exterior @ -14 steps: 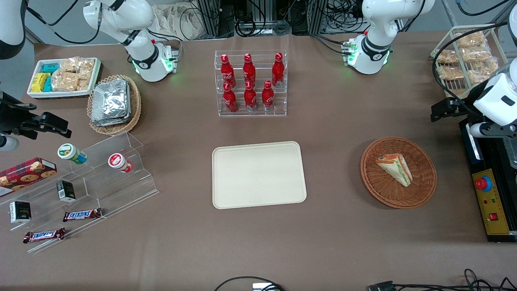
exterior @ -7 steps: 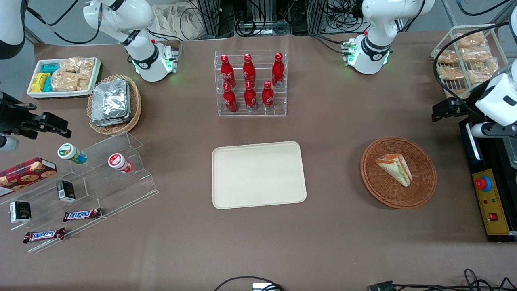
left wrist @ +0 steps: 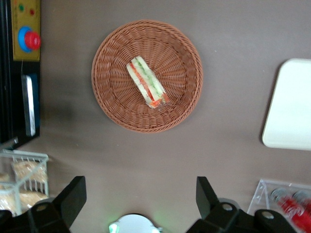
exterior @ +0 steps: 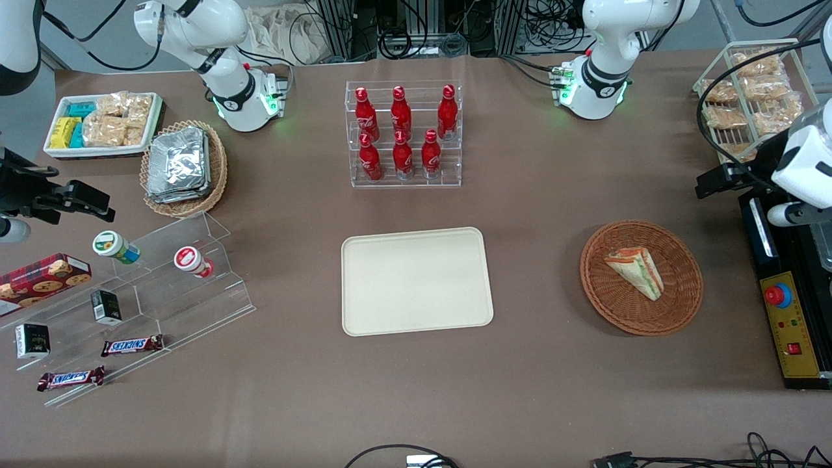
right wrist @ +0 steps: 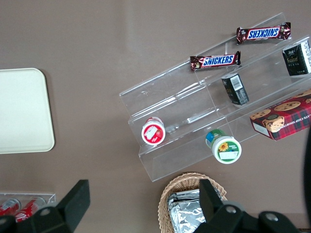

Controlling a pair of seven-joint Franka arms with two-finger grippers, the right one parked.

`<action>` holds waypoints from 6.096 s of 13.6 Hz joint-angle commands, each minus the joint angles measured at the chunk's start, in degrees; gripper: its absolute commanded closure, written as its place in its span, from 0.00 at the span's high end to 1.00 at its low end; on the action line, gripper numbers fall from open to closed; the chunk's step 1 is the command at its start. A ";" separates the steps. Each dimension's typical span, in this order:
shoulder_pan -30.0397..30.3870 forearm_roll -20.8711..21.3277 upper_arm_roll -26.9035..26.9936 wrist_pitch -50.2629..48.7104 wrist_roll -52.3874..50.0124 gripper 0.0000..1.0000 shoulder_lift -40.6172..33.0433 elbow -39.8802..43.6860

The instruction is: Place sandwich from basket to tray

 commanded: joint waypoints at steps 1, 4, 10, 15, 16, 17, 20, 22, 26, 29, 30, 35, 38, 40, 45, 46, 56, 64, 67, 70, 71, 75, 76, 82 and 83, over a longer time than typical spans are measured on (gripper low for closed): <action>-0.22 -0.35 -0.20 0.30 -7.60 0.99 3.38 -0.30; 0.22 -0.09 0.06 1.96 -8.84 0.99 7.25 -0.65; 2.06 0.97 0.07 8.98 -14.21 0.99 16.57 -0.83; 2.68 0.97 0.07 14.70 -16.13 0.99 23.16 -1.09; 2.68 0.97 0.07 15.93 -17.36 0.99 24.74 -1.09; 2.68 0.97 0.07 16.99 -18.42 0.99 25.97 -1.18; 2.68 -0.17 0.07 20.76 -19.04 0.99 28.45 -3.53; 2.68 -0.26 0.07 24.11 -20.35 0.99 28.10 -6.70; 2.60 -0.61 -0.02 26.83 -20.71 0.99 28.19 -10.30; 2.68 -0.61 -0.02 29.04 -20.71 0.99 27.83 -13.57; 2.68 -0.61 -0.02 29.04 -20.71 0.99 27.75 -13.57; 2.68 -0.44 -0.02 30.09 -20.71 0.86 27.13 -15.32; 2.68 -0.35 0.06 33.34 -20.62 0.59 26.34 -17.61; 2.68 -0.35 -0.02 33.26 -20.62 0.43 25.46 -17.70; 2.51 0.00 -0.46 28.35 -19.31 0.31 18.89 -17.26; 2.25 0.09 -0.64 26.68 -18.96 0.32 16.69 -17.17; 1.11 -0.44 -11.70 13.66 -2.93 0.30 11.13 -4.44; -12.15 -0.43 -13.47 14.36 -18.95 0.28 22.37 2.86; -15.50 -0.61 -13.47 14.62 -19.22 0.28 27.02 5.32; -18.14 -0.61 -13.47 17.43 -20.88 0.28 31.34 6.99; -18.58 -0.70 -13.56 19.18 -21.06 0.26 32.48 7.00; -22.09 -0.44 -13.47 25.86 -21.33 0.24 36.17 7.00; -22.54 -0.44 -13.47 27.53 -21.41 0.24 36.88 7.00; -23.60 -0.26 -13.38 30.88 -21.15 0.25 40.57 7.00; -23.60 0.00 -13.47 30.97 -21.15 0.26 40.92 6.91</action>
